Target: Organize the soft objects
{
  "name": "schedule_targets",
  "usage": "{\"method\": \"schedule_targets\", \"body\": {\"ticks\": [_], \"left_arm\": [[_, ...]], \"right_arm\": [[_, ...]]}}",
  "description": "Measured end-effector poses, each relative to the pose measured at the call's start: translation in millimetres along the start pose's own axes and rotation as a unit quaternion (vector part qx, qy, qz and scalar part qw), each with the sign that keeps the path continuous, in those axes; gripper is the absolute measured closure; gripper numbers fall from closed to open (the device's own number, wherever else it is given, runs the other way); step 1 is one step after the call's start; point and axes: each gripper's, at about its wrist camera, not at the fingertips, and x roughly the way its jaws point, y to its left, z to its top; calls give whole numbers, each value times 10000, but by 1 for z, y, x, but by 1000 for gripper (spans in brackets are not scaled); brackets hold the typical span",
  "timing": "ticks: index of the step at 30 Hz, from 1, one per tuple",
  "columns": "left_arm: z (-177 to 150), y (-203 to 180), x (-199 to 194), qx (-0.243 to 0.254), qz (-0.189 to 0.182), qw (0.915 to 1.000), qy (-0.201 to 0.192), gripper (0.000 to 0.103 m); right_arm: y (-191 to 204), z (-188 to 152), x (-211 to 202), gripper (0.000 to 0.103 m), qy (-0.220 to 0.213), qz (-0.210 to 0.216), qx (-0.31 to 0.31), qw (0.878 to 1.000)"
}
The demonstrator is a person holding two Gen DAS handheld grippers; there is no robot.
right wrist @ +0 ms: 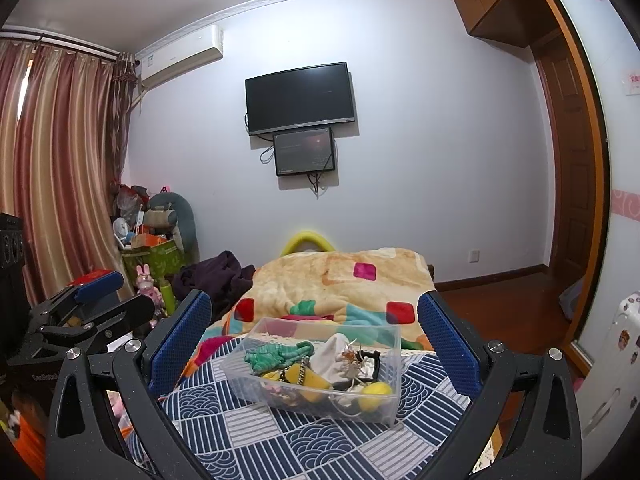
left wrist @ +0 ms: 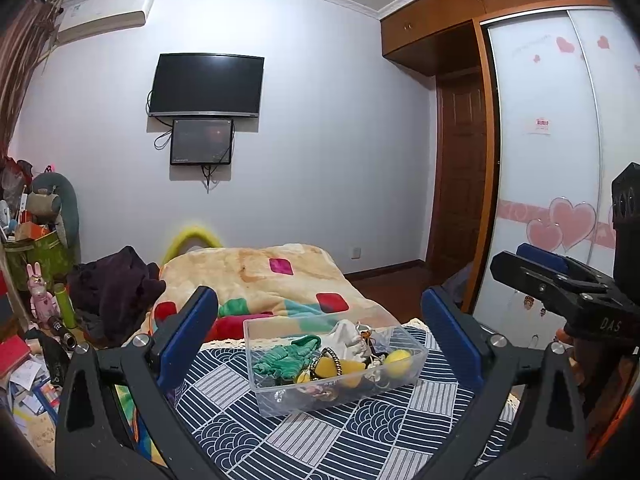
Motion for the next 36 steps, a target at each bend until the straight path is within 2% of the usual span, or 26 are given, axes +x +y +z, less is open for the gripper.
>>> {"method": "schedule_targets", "body": {"ticks": [21,36], "left_arm": [[0,1,2,-22,-38,10000,64,0],[-4,-1,0,-44,21,10000,-32,0]], "right_arm": [[3,0,-3,0,-18,-15,-21,10000],[3,0,-3,0,-9,-15,-5,10000]]}}
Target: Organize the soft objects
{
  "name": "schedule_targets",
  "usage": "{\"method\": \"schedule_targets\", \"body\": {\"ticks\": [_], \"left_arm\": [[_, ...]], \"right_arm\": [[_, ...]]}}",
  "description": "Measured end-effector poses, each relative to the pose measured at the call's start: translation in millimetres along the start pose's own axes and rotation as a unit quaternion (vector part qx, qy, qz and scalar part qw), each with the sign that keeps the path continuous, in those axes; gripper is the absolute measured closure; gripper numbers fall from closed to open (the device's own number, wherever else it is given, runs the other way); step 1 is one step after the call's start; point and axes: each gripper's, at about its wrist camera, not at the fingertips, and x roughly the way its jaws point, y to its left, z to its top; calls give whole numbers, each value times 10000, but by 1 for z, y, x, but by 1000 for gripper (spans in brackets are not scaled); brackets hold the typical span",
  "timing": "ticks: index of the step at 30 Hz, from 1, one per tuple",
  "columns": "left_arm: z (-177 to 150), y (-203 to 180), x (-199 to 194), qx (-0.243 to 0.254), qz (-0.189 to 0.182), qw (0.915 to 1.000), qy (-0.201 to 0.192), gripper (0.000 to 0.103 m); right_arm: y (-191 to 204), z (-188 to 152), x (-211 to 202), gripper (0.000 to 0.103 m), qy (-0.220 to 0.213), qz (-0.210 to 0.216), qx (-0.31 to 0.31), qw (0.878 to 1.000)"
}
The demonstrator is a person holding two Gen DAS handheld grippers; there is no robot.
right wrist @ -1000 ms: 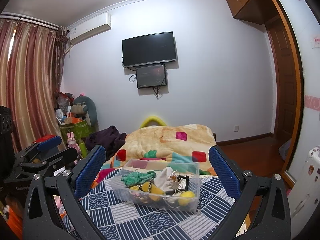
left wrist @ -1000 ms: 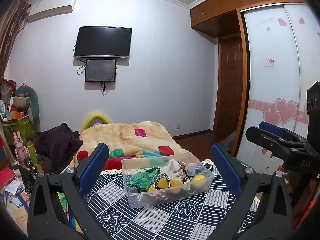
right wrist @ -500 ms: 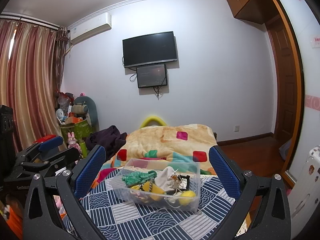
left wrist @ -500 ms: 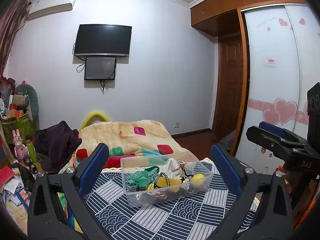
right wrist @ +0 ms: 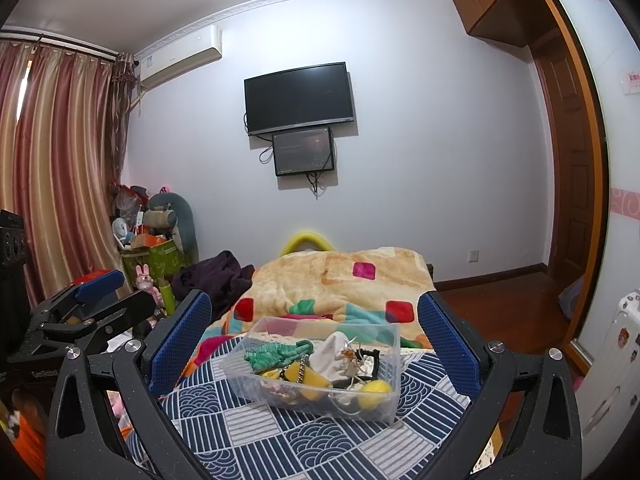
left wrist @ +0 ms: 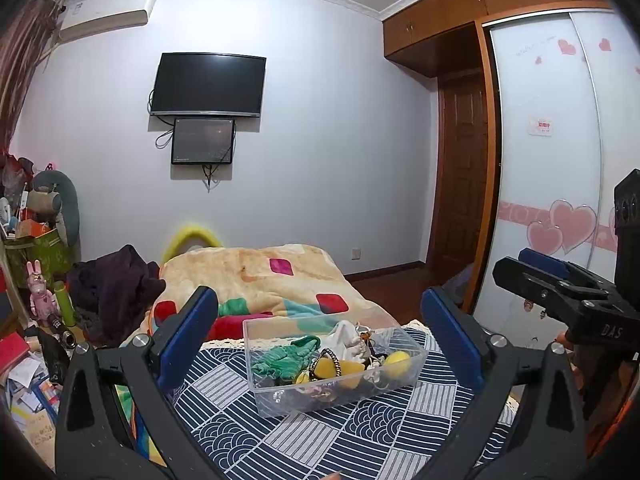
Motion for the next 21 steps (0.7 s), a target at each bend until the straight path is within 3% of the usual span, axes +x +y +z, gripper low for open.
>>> {"method": "schedule_targets", "body": {"ticks": [21], "left_arm": [[2,-1,4,-61,-97,9999,116,0]], "right_arm": [[1,-3,-1,0,73,8,15,10000]]}}
